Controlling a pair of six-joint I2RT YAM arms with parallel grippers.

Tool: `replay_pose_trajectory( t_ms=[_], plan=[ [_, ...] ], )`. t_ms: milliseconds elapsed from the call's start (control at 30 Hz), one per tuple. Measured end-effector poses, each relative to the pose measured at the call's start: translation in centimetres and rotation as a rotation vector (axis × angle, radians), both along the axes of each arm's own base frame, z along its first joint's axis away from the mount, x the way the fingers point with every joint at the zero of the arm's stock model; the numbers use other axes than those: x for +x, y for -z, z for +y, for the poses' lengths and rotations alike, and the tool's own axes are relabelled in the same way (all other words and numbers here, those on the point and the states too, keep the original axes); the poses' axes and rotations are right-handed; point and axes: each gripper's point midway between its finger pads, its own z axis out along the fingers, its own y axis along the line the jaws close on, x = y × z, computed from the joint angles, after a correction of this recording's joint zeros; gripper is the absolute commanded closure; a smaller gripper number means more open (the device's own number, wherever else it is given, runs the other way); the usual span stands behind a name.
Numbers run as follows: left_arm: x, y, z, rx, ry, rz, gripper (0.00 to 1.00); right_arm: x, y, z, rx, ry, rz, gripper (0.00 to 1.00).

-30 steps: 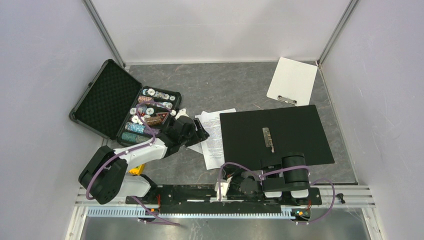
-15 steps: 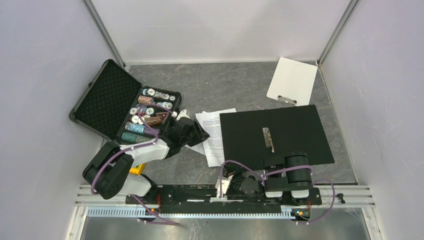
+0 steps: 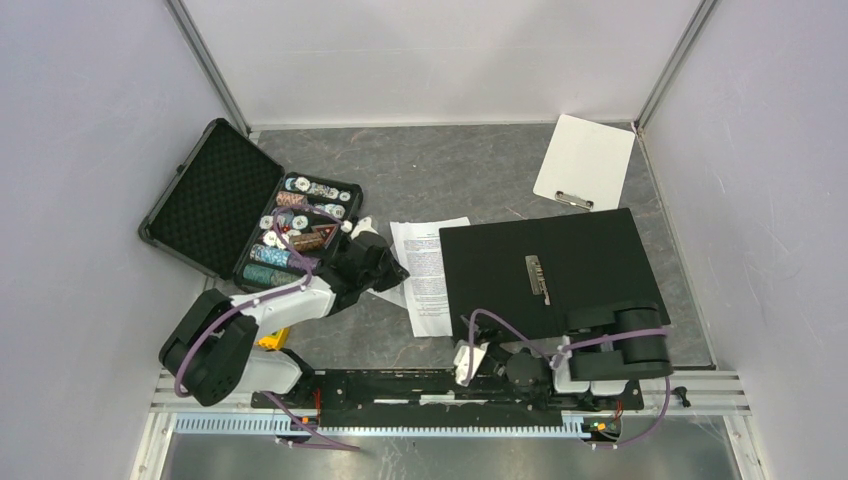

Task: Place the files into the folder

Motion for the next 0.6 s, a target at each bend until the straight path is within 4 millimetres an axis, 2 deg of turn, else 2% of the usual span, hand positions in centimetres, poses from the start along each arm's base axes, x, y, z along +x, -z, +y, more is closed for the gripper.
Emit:
replay_pose_trajectory(
  t_ms=[200, 300, 367, 433, 500, 600],
  plan=[
    [0.9, -2.4, 0.5, 0.055, 0.001, -0.04, 0.98, 0.8, -7.1, 0.8, 0.343, 0.08, 0.116, 0.32],
    [1.2, -3.0, 0.8, 0.1, 0.017, -0.049, 0.98, 2.8, -9.6, 0.8, 0.429, 0.16, 0.193, 0.29],
    [1.2, -3.2, 1.0, 0.122, 0.026, -0.049, 0.98, 4.7, -10.7, 0.0, 0.467, 0.231, 0.243, 0.24],
    [1.1, -3.4, 1.3, 0.152, 0.036, -0.045, 0.98, 7.3, -11.4, -1.6, 0.488, 0.34, 0.284, 0.21],
    [1.1, -3.6, 1.6, 0.181, 0.042, -0.044, 0.98, 9.2, -11.2, -3.2, 0.469, 0.431, 0.311, 0.18],
    [1.0, -4.4, 2.0, 0.21, 0.057, -0.048, 0.98, 11.5, -9.8, -5.6, 0.387, 0.546, 0.359, 0.18]
  ],
)
